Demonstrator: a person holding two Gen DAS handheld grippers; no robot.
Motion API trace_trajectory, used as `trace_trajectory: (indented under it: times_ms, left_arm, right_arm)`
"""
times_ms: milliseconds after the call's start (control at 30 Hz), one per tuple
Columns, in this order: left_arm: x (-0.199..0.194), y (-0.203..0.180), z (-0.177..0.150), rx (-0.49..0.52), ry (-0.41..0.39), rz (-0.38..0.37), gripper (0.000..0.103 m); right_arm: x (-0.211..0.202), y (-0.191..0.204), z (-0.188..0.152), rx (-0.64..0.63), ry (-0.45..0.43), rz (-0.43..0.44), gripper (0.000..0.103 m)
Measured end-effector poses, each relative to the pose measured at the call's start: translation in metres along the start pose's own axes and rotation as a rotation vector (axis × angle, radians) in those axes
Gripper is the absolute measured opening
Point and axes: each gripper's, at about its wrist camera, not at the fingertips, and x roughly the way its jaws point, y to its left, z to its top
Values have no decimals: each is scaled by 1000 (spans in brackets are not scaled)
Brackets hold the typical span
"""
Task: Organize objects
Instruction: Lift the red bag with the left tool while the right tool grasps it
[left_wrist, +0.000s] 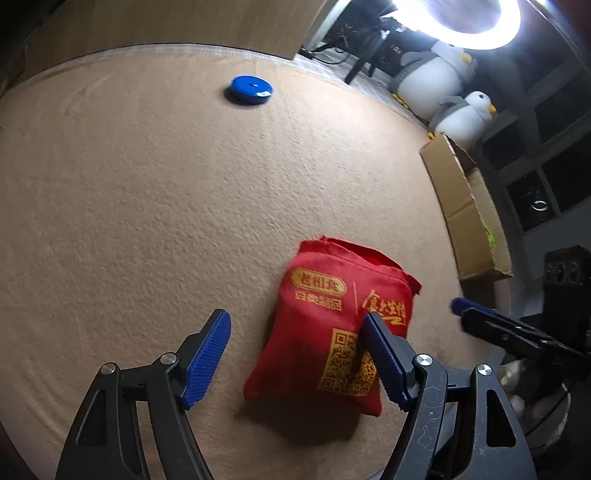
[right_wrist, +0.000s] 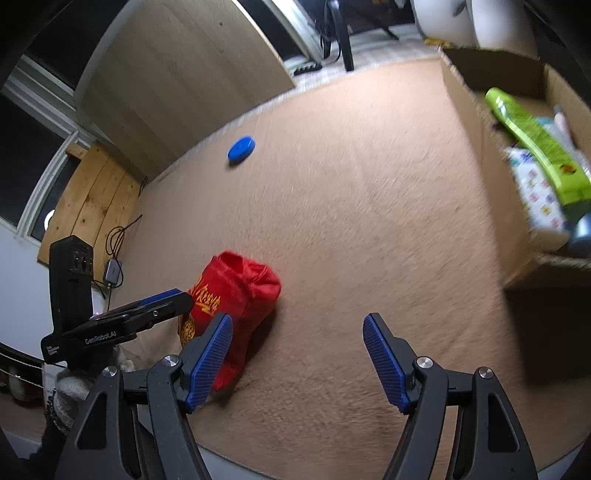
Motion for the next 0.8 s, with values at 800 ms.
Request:
trace_trajectory:
  times_ms: [800]
  left_arm:
    - [2, -14, -30, -21, 9, -12, 84]
  right_arm:
    - [58, 37, 18, -97, 187, 56, 70]
